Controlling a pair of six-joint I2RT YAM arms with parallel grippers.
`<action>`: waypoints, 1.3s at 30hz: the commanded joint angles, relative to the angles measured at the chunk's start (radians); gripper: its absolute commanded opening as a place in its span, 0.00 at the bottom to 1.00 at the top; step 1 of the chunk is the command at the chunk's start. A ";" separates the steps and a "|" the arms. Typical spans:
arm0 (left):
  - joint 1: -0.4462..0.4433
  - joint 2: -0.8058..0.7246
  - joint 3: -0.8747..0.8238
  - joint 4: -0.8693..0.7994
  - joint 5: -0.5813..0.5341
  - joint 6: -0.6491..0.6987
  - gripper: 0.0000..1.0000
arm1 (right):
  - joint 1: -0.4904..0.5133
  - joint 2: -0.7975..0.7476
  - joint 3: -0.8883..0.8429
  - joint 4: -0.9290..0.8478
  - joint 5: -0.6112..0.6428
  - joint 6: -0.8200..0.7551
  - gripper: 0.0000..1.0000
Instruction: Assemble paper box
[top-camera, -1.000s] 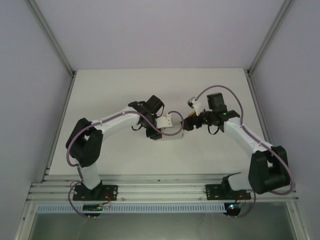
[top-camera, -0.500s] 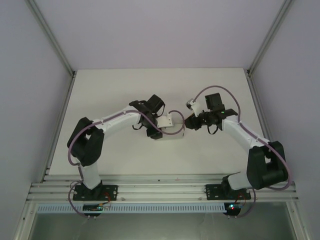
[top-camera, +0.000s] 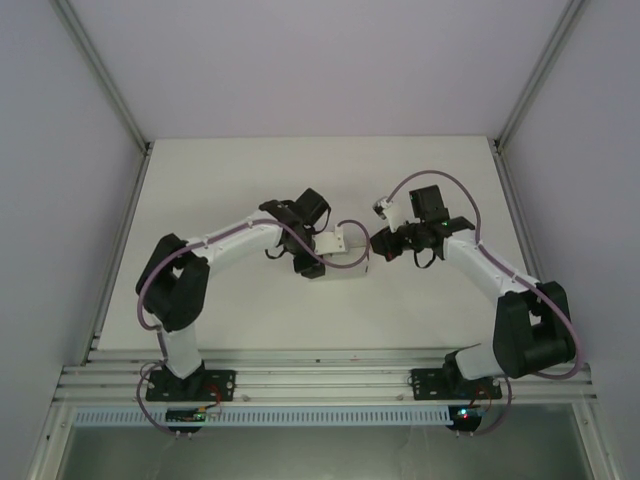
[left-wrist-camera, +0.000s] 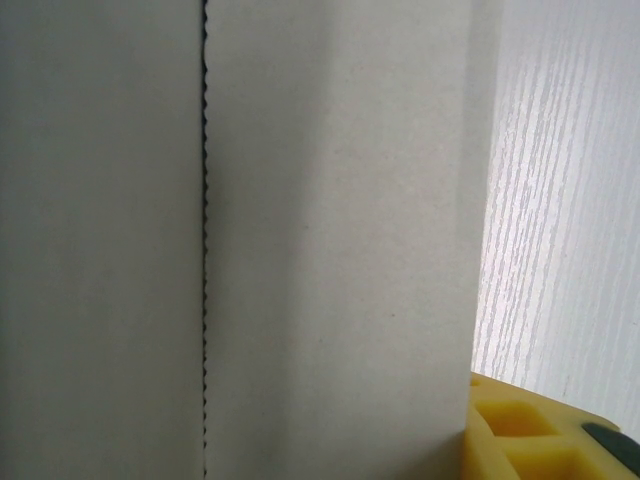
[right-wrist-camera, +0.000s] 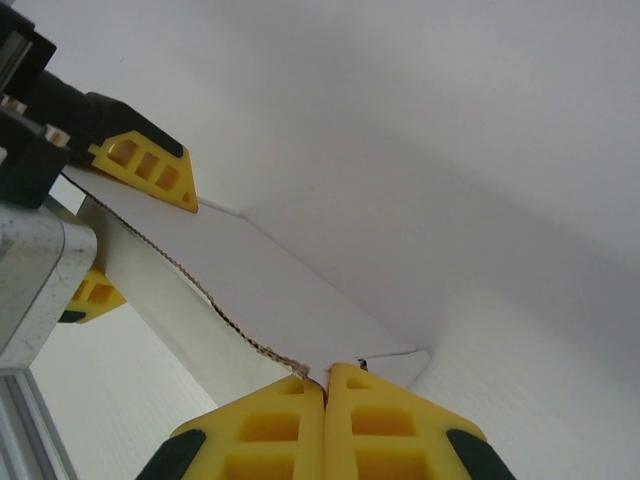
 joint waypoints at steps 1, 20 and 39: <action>0.002 0.050 0.005 -0.009 0.002 -0.014 0.43 | 0.033 -0.025 0.023 -0.015 -0.039 0.102 0.01; -0.002 0.061 0.028 -0.006 0.002 -0.034 0.44 | 0.067 -0.068 -0.014 0.068 -0.043 0.510 0.00; -0.003 0.071 0.042 0.012 0.001 -0.067 0.46 | 0.133 -0.142 -0.317 0.345 0.092 0.572 0.00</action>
